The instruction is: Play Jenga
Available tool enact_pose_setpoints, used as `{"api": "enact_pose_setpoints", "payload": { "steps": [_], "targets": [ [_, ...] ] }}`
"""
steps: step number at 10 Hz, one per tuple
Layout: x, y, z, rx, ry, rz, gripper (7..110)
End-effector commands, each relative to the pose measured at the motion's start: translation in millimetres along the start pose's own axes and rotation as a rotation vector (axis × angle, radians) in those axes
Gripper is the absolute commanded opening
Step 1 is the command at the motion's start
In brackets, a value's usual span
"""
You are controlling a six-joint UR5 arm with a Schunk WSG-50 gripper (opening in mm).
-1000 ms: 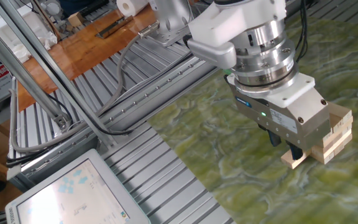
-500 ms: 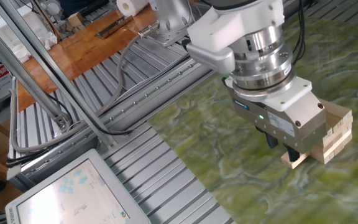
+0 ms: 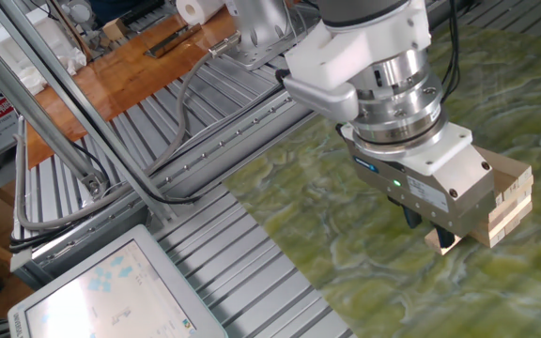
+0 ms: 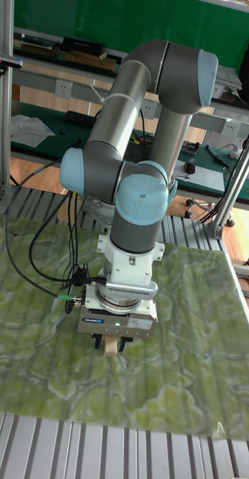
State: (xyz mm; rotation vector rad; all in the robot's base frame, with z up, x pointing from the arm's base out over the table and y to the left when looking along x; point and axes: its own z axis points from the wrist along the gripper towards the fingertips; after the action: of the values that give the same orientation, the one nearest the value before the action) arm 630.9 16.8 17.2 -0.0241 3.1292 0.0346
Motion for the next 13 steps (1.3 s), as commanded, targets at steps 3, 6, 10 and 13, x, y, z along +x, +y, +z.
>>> {"api": "enact_pose_setpoints", "payload": {
  "steps": [3,6,10,13],
  "targets": [
    [3.8,7.5,6.5,-0.020,0.015,0.030,22],
    [5.3,5.9,10.8,-0.014,0.023,0.049,22],
    [5.2,8.4,11.6,-0.026,0.023,0.046,22],
    [5.9,6.0,5.1,-0.026,0.026,0.035,22]
  ]
}}
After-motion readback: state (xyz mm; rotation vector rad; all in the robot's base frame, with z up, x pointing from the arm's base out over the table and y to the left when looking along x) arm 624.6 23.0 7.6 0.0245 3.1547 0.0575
